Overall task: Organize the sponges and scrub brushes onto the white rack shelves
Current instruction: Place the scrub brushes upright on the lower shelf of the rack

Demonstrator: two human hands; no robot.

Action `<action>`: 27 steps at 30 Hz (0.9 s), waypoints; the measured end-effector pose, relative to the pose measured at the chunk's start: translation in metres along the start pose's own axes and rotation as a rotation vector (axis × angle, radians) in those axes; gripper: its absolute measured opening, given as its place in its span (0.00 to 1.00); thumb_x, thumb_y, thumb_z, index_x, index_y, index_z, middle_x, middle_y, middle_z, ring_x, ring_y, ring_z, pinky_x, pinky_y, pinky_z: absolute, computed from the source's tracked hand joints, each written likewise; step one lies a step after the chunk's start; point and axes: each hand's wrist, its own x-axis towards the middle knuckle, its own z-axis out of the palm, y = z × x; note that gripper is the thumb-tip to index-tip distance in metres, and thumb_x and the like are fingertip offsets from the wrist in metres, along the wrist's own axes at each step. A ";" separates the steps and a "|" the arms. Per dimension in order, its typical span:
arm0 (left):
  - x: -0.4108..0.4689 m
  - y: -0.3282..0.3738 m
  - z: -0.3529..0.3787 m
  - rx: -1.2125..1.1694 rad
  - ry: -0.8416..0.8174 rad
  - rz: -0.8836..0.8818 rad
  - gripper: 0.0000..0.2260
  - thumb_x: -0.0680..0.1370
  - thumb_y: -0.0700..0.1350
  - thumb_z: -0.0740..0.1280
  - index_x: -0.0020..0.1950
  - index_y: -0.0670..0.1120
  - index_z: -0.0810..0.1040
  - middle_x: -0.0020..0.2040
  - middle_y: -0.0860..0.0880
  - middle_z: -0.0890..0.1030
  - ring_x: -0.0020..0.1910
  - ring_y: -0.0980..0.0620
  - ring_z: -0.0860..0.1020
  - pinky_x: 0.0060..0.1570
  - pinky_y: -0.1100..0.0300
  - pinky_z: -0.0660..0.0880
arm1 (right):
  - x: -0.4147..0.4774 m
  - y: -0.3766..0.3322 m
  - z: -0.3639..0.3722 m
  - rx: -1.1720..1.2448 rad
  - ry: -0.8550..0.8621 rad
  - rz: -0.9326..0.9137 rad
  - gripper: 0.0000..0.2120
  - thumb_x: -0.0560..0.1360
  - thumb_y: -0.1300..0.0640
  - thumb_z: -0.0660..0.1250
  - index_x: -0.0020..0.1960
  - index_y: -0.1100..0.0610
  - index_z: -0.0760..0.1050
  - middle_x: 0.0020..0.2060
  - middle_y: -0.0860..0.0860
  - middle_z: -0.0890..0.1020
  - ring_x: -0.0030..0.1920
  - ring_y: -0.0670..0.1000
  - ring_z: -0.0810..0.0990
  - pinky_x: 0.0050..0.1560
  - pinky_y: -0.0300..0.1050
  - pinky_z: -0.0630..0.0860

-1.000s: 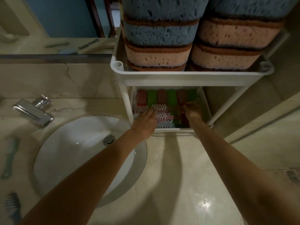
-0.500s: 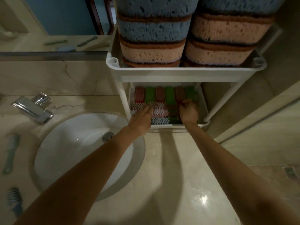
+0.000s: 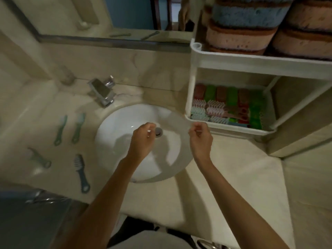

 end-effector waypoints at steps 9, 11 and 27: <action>-0.015 -0.150 -0.094 -0.091 0.109 -0.294 0.11 0.78 0.35 0.60 0.56 0.36 0.78 0.55 0.37 0.81 0.54 0.39 0.80 0.58 0.48 0.75 | -0.106 -0.026 0.145 -0.158 -0.536 0.044 0.10 0.73 0.64 0.62 0.53 0.61 0.75 0.46 0.59 0.82 0.48 0.57 0.81 0.48 0.41 0.71; -0.014 -0.183 -0.118 -0.053 0.104 -0.369 0.12 0.78 0.36 0.59 0.56 0.37 0.78 0.56 0.38 0.80 0.55 0.40 0.79 0.58 0.49 0.75 | -0.129 -0.039 0.182 -0.232 -0.615 0.035 0.11 0.74 0.62 0.64 0.56 0.62 0.74 0.49 0.59 0.82 0.50 0.56 0.80 0.46 0.39 0.68; 0.031 -0.326 -0.221 0.047 0.220 -0.804 0.31 0.75 0.43 0.65 0.73 0.35 0.55 0.71 0.32 0.61 0.69 0.35 0.63 0.67 0.46 0.62 | -0.196 -0.055 0.330 -0.883 -0.729 -0.088 0.20 0.75 0.60 0.62 0.65 0.62 0.61 0.61 0.59 0.69 0.59 0.59 0.74 0.55 0.51 0.74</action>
